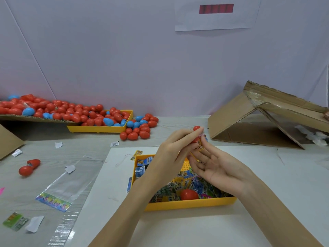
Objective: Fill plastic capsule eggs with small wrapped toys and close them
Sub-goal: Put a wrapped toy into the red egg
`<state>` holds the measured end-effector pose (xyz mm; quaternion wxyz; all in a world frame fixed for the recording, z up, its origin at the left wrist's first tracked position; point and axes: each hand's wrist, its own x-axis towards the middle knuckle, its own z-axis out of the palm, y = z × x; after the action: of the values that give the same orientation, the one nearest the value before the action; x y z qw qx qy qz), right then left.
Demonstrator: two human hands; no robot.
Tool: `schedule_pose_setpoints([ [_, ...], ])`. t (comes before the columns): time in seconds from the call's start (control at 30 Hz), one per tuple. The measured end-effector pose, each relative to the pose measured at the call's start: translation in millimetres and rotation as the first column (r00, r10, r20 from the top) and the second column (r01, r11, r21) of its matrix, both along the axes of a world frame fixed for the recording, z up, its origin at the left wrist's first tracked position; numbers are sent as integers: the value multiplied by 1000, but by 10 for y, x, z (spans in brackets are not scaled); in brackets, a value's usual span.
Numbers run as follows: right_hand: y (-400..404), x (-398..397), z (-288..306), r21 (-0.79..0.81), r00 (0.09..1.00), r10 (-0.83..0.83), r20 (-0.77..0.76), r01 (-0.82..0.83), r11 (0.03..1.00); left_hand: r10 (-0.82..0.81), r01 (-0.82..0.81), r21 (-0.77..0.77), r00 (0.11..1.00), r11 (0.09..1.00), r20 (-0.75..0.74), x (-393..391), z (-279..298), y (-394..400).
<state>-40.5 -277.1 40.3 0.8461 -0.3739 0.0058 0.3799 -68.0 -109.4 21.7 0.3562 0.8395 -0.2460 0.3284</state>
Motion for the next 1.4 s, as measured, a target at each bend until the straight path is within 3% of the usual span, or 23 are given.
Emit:
schedule_pose_setpoints([
  [0.27,31,-34,1,40,995,17,-98,-14,999,61,-63,45,997,997,38,-5,-40,34],
  [0.6,13,9,-25,21,999,4,-50,-3,1000,57,-58,36,998,998,30,9,-35,23],
  [0.8,-15,23,-21,40,999,28,-24,-27,999,35,-37,-42,998,998,-58,13,-51,14],
  [1.1,-20,-12,34,31,1000,3,-6,-3,1000,-3,-7,-138,997,990,-71,-8,3,34],
  [1.4,-32,-19,58,5,997,7,82,-8,1000,-109,31,-282,958,959,-266,-59,72,95],
])
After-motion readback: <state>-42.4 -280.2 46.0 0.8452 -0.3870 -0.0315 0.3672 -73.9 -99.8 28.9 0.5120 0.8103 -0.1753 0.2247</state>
